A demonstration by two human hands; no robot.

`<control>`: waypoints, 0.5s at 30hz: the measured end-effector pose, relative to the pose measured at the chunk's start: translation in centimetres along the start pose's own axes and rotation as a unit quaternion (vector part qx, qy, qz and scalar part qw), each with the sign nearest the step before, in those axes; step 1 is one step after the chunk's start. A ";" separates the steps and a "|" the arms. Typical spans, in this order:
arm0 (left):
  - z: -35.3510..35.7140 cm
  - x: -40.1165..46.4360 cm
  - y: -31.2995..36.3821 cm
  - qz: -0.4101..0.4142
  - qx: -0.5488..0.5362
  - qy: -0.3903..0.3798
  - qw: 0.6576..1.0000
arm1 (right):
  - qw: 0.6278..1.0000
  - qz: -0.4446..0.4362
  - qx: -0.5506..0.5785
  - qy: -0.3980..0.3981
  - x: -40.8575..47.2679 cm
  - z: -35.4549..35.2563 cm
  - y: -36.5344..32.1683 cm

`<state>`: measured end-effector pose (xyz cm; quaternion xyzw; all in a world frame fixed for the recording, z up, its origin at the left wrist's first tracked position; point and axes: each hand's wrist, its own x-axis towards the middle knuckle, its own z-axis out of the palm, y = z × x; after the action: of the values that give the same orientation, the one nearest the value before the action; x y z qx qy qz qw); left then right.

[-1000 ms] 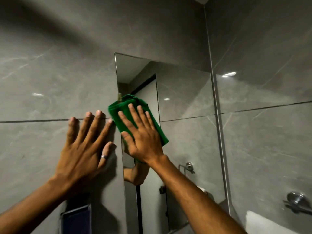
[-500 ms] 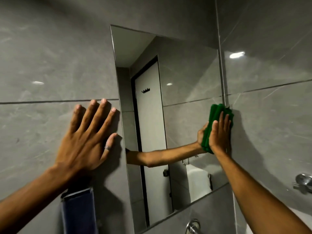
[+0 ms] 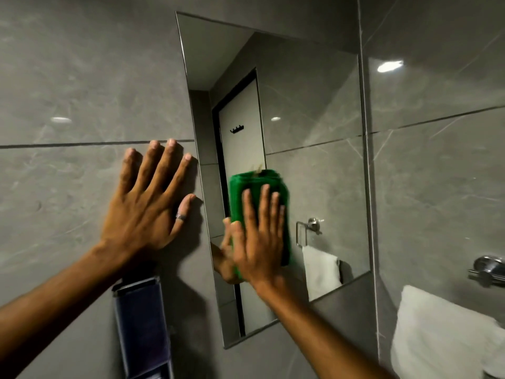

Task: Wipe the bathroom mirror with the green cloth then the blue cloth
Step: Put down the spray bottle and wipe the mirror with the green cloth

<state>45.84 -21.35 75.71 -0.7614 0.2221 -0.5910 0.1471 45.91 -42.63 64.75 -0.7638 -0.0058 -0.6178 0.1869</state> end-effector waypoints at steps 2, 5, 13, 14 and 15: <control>-0.1 -0.1 0.0 -0.002 -0.004 0.002 1.000 | 0.995 -0.096 -0.015 -0.029 -1.7 0.6 -0.9; -0.2 -0.3 0.0 0.003 -0.010 0.000 1.000 | 0.983 -0.174 -0.029 -0.044 -3.6 0.8 1.1; 0.2 -0.8 -0.1 0.036 -0.002 -0.009 0.999 | 0.999 -0.052 -0.012 0.005 -6.6 -0.5 14.8; 0.3 -0.7 -0.1 0.036 0.000 -0.007 0.999 | 1.000 -0.018 -0.008 0.019 -6.6 -0.8 16.7; 0.4 -0.7 -0.1 0.036 0.001 -0.004 0.999 | 1.000 0.011 -0.004 0.028 -6.5 -1.1 18.3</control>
<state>46.12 -20.91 75.12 -0.7553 0.2485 -0.5821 0.1702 47.75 -58.55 53.64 -0.7472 0.0108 -0.6366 0.1906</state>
